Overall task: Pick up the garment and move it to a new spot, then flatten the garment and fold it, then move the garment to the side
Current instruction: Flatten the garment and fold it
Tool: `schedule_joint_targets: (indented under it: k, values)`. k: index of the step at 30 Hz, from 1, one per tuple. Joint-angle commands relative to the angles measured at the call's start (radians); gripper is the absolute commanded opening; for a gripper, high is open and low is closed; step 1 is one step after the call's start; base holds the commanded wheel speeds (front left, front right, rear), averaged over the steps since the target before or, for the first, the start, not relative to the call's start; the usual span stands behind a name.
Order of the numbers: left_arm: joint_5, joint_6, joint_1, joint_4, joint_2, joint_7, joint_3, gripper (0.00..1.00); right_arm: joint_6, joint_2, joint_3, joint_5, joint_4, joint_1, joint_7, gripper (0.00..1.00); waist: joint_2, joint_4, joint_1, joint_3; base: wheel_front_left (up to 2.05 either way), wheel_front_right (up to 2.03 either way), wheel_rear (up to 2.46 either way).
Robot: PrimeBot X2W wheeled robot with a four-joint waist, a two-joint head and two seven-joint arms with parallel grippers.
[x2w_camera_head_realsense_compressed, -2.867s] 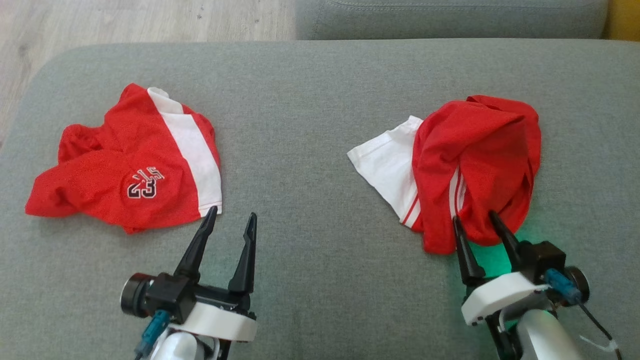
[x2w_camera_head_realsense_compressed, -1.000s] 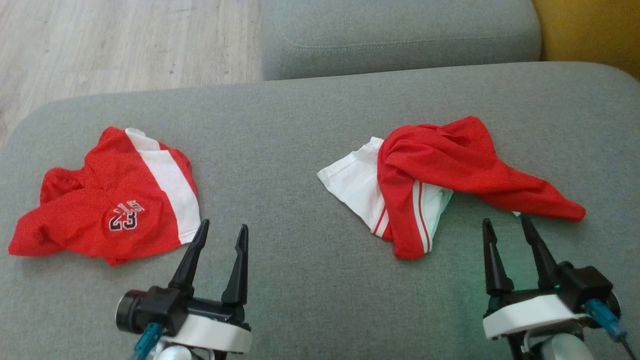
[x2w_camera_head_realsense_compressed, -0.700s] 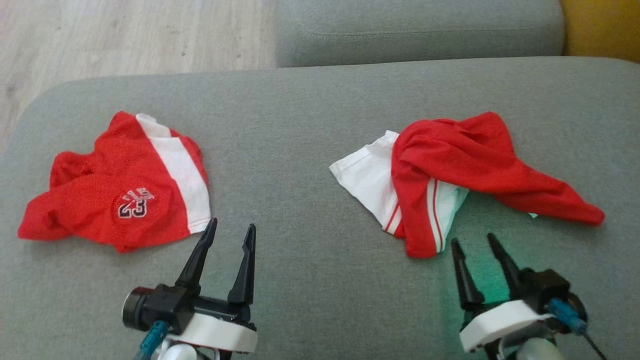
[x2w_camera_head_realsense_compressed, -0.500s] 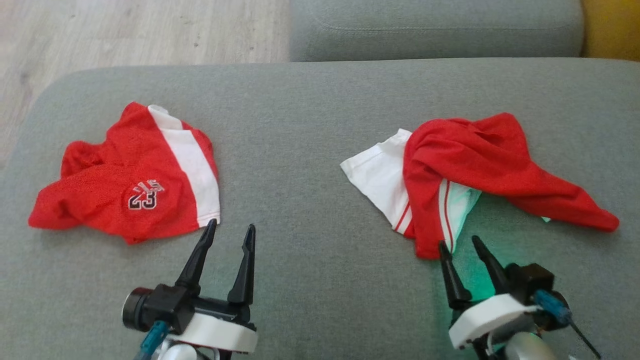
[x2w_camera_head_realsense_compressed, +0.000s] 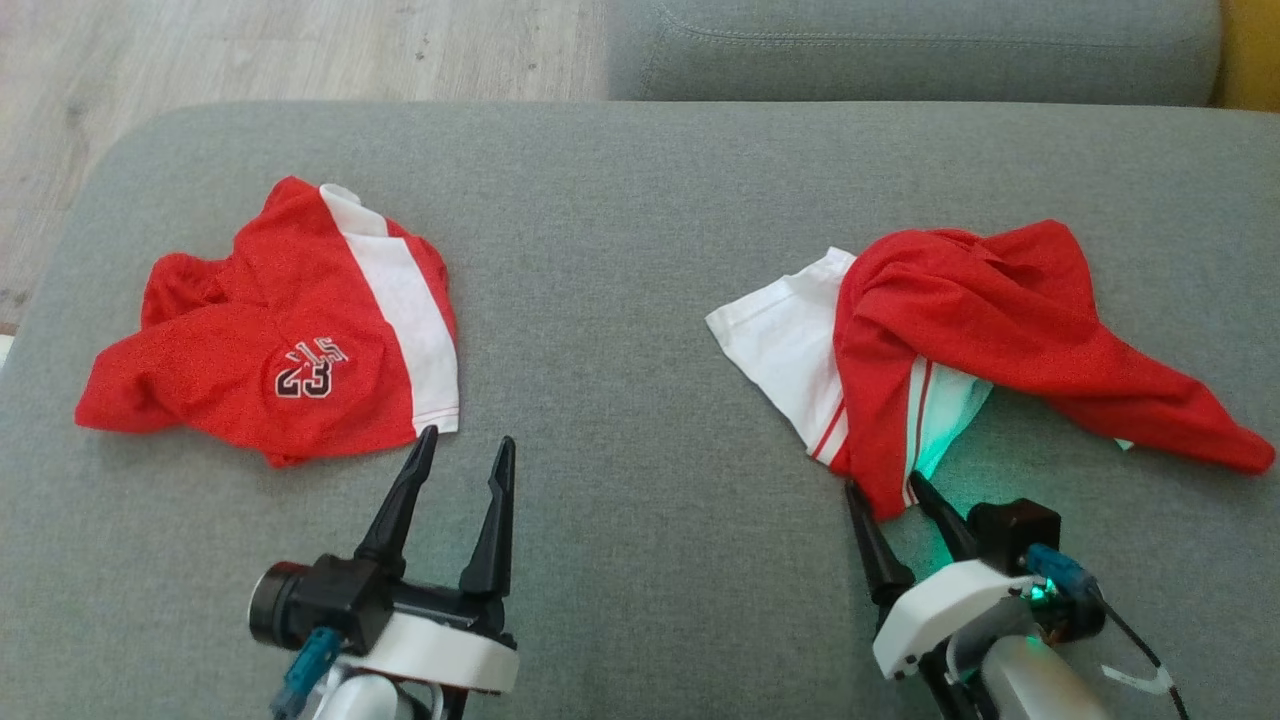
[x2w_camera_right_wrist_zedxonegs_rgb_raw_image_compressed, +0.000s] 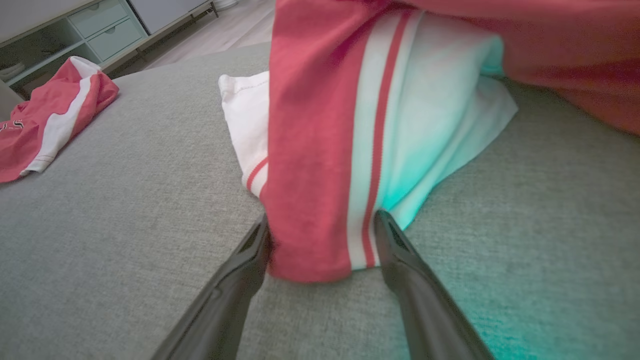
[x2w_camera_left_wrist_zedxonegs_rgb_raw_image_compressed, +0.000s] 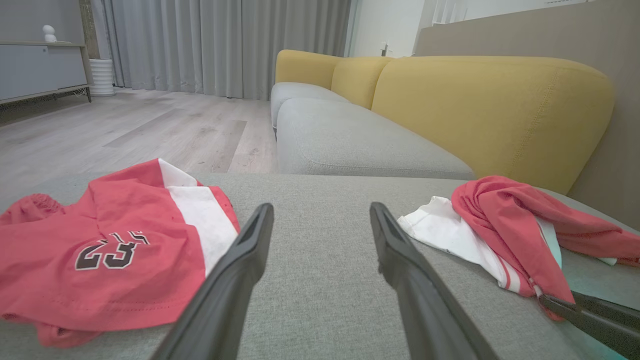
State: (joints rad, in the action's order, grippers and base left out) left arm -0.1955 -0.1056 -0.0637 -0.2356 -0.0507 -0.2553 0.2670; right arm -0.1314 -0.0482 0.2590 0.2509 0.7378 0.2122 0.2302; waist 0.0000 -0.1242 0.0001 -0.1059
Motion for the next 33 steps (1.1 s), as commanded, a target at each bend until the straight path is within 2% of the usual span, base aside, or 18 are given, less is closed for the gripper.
schedule_joint_targets:
  k: [1,7,12,20,26,28,29,33]
  values:
    - [-0.001,0.004,-0.042,0.024,0.0,-0.006,-0.025,1.0,0.001,-0.002,0.037,0.011,-0.007,0.022,0.014,0.0,0.0,0.003,-0.0001,0.002,0.0,0.0,0.0]
    - [0.003,0.005,-0.032,0.014,0.0,-0.006,-0.033,1.0,0.001,-0.002,0.05,0.016,-0.052,0.034,0.03,0.0,0.0,0.024,-0.0001,0.033,0.0,0.0,0.0]
    - [0.001,0.004,-0.017,0.007,0.0,-0.006,-0.037,1.0,0.001,-0.002,0.042,0.011,-0.243,0.018,0.031,0.0,0.0,0.044,-0.0001,0.071,0.0,0.0,0.0]
    - [-0.017,0.01,0.018,0.006,0.0,-0.006,-0.018,1.0,0.001,-0.013,0.091,-0.038,-0.53,0.029,0.031,0.0,0.0,0.055,-0.0001,0.124,0.0,0.0,0.0]
    - [-0.018,0.01,0.024,0.01,0.0,-0.006,-0.004,1.0,0.001,-0.084,0.149,-0.036,-0.672,0.115,-0.006,0.0,0.0,0.025,-0.0001,0.124,0.0,0.0,0.0]
    - [-0.02,0.011,0.023,0.012,0.0,-0.006,0.0,1.0,0.001,-0.115,0.152,-0.036,-0.691,0.157,-0.032,0.0,0.0,0.009,-0.0001,0.114,0.0,0.0,0.0]
    - [-0.02,0.01,0.016,0.015,0.0,-0.006,0.007,1.0,0.001,-0.152,0.152,-0.04,-0.7,0.213,-0.055,0.0,0.0,-0.01,-0.0001,0.089,0.0,0.0,0.0]
    - [-0.023,0.007,-0.014,0.019,0.0,-0.006,0.024,1.0,0.001,-0.234,0.157,-0.021,-0.674,0.358,-0.107,0.0,0.0,-0.057,-0.0001,0.015,0.0,0.0,0.0]
